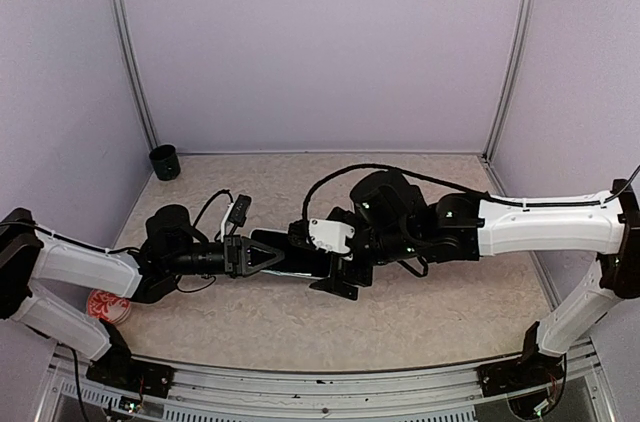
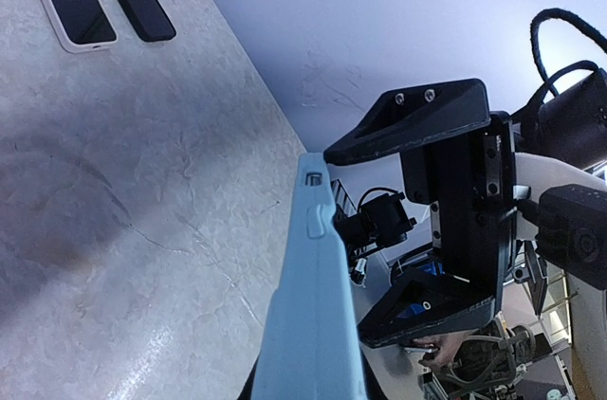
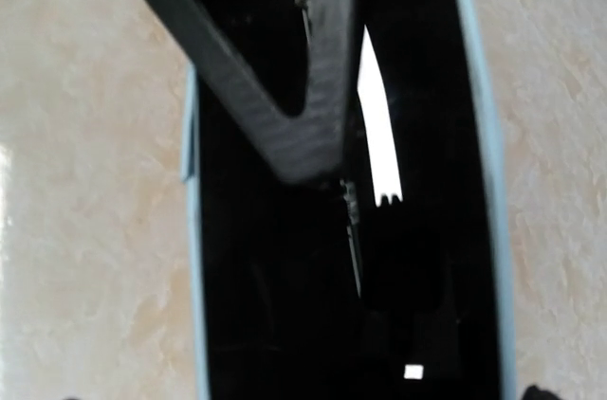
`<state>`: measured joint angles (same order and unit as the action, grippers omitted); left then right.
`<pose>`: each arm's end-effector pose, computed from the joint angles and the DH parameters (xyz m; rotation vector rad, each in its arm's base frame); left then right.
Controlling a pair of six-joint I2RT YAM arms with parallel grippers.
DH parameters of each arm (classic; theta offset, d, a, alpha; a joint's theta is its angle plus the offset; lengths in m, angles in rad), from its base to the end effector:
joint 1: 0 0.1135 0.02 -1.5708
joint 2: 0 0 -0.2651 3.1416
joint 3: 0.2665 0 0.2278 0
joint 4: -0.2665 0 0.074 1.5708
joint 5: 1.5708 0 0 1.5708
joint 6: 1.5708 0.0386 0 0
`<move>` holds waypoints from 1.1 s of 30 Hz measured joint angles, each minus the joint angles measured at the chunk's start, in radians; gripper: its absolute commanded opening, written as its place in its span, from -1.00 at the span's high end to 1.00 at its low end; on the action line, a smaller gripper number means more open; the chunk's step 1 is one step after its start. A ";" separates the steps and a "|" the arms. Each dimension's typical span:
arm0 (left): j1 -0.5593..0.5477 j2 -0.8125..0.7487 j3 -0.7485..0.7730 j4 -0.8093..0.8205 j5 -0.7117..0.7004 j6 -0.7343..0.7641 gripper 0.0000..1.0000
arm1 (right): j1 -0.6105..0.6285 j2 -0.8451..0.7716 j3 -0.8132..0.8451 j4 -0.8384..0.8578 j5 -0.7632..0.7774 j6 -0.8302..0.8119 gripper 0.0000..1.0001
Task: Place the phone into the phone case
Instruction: Pass from the left arm to the right
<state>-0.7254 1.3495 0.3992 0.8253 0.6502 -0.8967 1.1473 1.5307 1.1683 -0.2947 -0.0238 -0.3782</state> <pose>0.1658 -0.1782 0.2152 0.4060 1.9686 -1.6796 0.1328 0.2969 0.2878 -1.5745 1.6283 0.4426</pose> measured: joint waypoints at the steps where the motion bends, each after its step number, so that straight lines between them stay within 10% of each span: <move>1: 0.000 0.000 0.000 0.000 0.000 0.000 1.00 | 0.000 0.006 0.000 -0.001 0.006 -0.003 -0.99; 33: -0.006 0.013 0.000 -0.004 0.004 0.000 1.00 | 0.011 0.180 0.135 -0.083 0.122 -0.003 -0.90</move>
<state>-0.7311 1.3624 0.3992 0.8211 0.6544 -0.8970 1.1580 1.7111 1.3029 -0.3779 0.0986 -0.3809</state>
